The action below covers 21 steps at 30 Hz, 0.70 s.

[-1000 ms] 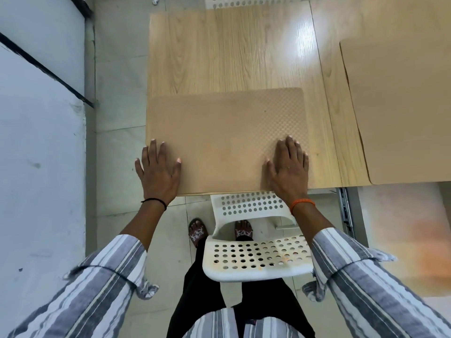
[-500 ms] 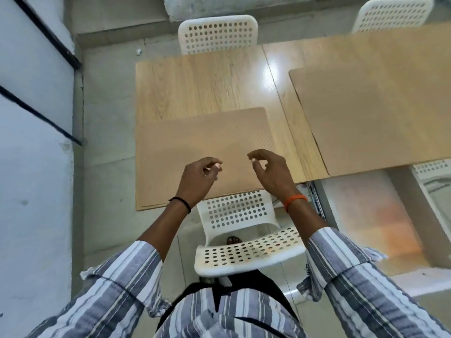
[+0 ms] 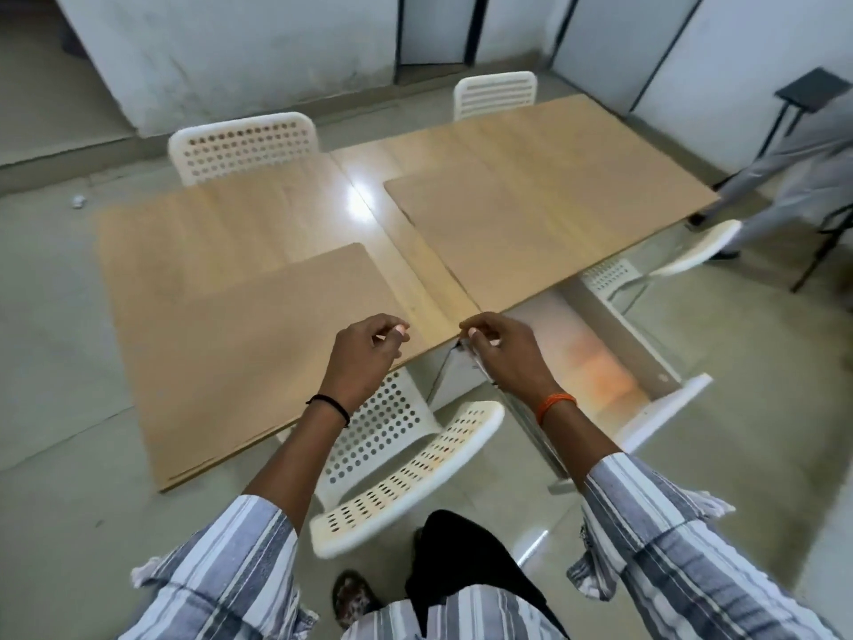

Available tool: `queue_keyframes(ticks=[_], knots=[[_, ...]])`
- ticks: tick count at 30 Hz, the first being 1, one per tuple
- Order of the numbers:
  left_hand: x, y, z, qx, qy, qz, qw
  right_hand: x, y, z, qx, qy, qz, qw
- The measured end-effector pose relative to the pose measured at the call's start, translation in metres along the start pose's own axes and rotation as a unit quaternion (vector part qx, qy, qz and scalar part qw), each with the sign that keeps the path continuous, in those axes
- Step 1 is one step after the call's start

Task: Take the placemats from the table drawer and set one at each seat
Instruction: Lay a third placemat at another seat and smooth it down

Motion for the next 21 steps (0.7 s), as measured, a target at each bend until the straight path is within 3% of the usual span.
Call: queue_keyframes(ticks=[10,16,21], knots=[[-0.012,0.05,0.11,0.099,0.005,-0.034,0.994,-0.087,0.03,-0.062,-0.049,0.052,0.109,0.992],[0.03,0.084,0.171,0.072,-0.123,-0.235,0.961,-0.171,0.068,-0.061,-0.01,0.186,0.256,0.948],[0.063,0.104,0.201,0.02,-0.226,-0.349,0.909,-0.198,0.105,-0.057,0.026,0.12,0.238,0.963]])
Point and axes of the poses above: each hand's wrist, its own y-axis towards the middle knuckle, its own z-axis out of the palm, x = y × z, the point moved 8 cm from there along y, towards the middle knuckle, and after that the axes turned 1 degree about -y, right-handed, at the moved point
